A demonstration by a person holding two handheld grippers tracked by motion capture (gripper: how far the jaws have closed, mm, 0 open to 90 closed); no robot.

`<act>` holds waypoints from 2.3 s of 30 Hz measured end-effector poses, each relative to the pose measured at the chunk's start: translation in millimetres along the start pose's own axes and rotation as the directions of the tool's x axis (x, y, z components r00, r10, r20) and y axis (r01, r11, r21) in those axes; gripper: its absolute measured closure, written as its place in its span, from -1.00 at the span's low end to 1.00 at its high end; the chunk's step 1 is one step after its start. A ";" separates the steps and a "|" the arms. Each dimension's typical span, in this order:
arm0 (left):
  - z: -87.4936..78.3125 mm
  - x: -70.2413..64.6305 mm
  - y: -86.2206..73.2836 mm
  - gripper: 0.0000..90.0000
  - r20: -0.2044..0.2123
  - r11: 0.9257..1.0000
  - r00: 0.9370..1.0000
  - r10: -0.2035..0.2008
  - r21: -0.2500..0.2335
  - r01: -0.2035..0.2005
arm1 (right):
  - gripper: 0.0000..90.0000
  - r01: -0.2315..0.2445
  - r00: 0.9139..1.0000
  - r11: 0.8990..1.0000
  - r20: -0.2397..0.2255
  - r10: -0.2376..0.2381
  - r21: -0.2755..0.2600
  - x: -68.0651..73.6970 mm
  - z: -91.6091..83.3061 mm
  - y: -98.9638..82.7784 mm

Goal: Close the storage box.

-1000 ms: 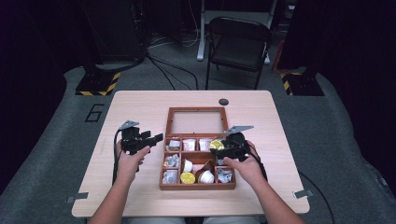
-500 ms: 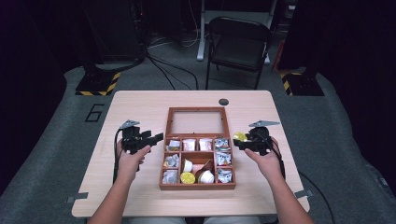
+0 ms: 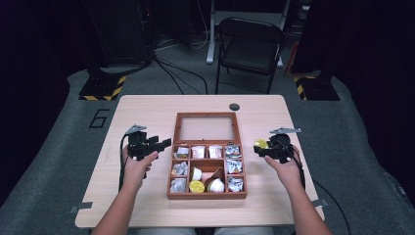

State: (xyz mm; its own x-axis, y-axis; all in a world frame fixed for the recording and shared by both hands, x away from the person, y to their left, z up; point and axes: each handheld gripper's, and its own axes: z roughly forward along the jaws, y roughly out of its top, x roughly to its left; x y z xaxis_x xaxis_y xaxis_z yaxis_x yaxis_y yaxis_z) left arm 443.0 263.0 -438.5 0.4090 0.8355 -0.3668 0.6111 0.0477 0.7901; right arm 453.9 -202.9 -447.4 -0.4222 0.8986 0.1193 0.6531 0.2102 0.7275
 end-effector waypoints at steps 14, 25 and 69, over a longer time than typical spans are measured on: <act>1.3 -1.0 1.2 -0.29 0.003 1.000 1.000 0.001 -0.004 -0.001 | -0.18 -0.068 0.994 0.998 0.087 0.067 0.005 -31.0 0.8 -12.1; 0.3 1.4 0.6 -0.29 -0.001 1.000 1.000 -0.002 -0.001 0.002 | -0.18 -0.097 0.986 0.995 0.142 0.093 0.021 -44.5 4.2 -18.8; 0.8 4.2 -0.9 -0.29 0.000 1.000 1.000 -0.017 0.003 0.017 | -0.24 -0.155 0.963 0.987 0.231 0.141 0.045 -65.2 16.8 -33.2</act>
State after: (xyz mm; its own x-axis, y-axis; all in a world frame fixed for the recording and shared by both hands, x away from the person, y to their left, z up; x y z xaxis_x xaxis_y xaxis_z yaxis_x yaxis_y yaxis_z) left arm 444.7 266.0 -441.2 0.3987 0.8346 -0.3802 0.6200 0.0602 0.7823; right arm 470.3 -262.0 -490.6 -0.1694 0.9836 0.0614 0.7380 0.0853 0.6694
